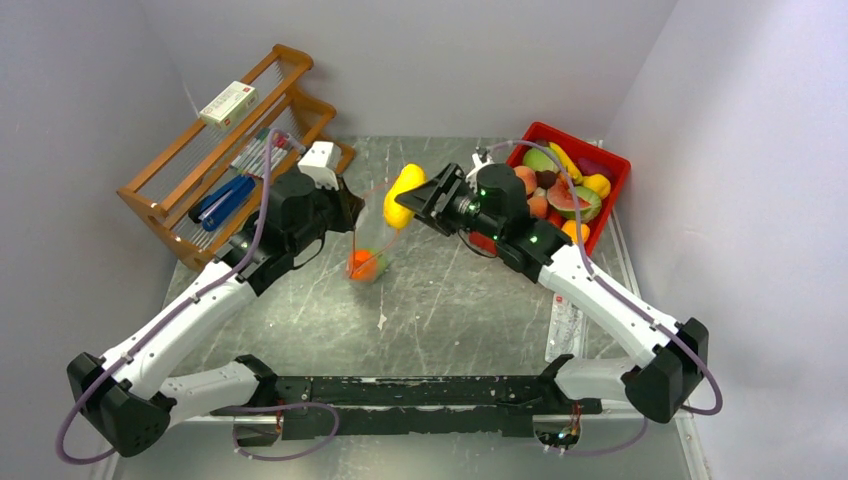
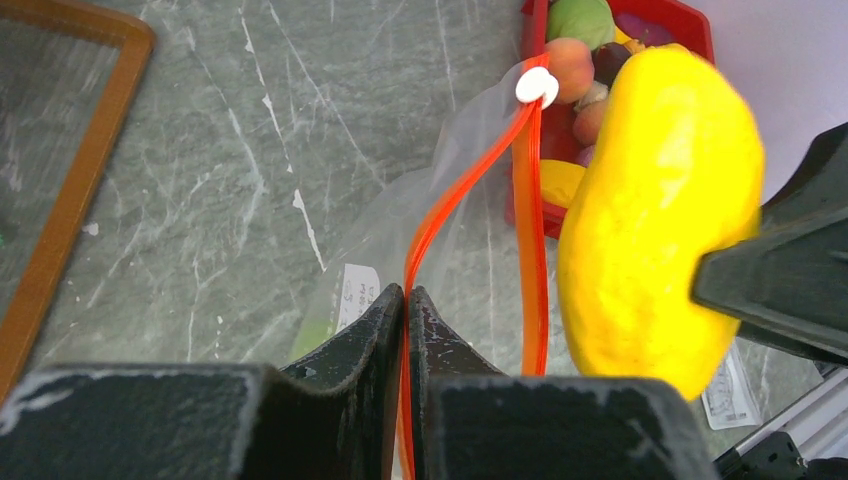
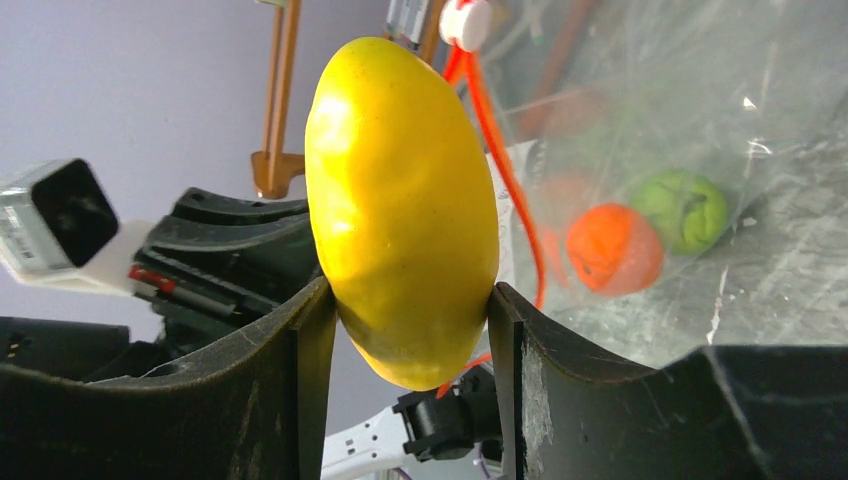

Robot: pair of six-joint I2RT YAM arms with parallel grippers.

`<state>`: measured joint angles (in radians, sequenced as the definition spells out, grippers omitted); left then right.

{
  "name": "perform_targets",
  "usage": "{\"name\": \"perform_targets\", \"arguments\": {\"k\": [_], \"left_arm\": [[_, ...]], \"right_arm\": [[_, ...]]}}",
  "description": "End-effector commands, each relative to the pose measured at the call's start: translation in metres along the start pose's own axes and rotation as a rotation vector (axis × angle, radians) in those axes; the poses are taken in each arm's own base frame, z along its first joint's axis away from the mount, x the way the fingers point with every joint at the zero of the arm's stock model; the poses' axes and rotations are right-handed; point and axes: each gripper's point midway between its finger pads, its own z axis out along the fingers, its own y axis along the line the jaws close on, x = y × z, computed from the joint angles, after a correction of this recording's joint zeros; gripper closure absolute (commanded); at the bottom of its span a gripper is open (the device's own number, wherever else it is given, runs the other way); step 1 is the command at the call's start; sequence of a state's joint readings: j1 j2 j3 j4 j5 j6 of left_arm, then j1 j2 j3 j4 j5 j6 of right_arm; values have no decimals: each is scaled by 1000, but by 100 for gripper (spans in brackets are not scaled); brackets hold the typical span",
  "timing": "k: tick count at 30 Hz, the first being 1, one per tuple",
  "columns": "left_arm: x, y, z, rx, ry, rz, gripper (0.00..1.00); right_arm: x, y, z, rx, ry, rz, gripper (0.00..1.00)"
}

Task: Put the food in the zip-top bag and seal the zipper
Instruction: Place the fake fruit in the zipper food storage bag.

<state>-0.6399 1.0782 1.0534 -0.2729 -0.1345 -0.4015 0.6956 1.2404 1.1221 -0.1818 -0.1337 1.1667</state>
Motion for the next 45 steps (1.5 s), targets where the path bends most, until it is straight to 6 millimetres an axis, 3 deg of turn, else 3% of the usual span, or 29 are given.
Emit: {"name": "perform_targets", "arguments": {"k": [1,8,16,29,34,37,41,43,45], "left_arm": [[-20,-13,-2,44,-57,-24,93],[-28,-20,-7,75,-86,-46,93],[-36,-25,-10,95,-104,-59,93],[-31,-25,-17,114,-109,-65,93],[-16,-15,-14,78,-68,-18,93],[-6,-16,-11,94,-24,14,80],[5,-36,-7,216,70,115,56],[10,-42,-4,263,111,157,50],[14,-40,2,276,147,183,51]], "right_arm": [[-13,28,-13,-51,-67,-16,61],[4,28,-7,-29,-14,-6,61],[30,11,8,67,67,17,59],[55,-16,18,181,123,0,55],[47,-23,14,194,72,-6,56],[44,-32,15,227,47,-23,56],[45,-42,16,257,39,-18,56],[44,-44,15,259,28,-13,56],[41,-48,14,270,9,-29,56]]}}
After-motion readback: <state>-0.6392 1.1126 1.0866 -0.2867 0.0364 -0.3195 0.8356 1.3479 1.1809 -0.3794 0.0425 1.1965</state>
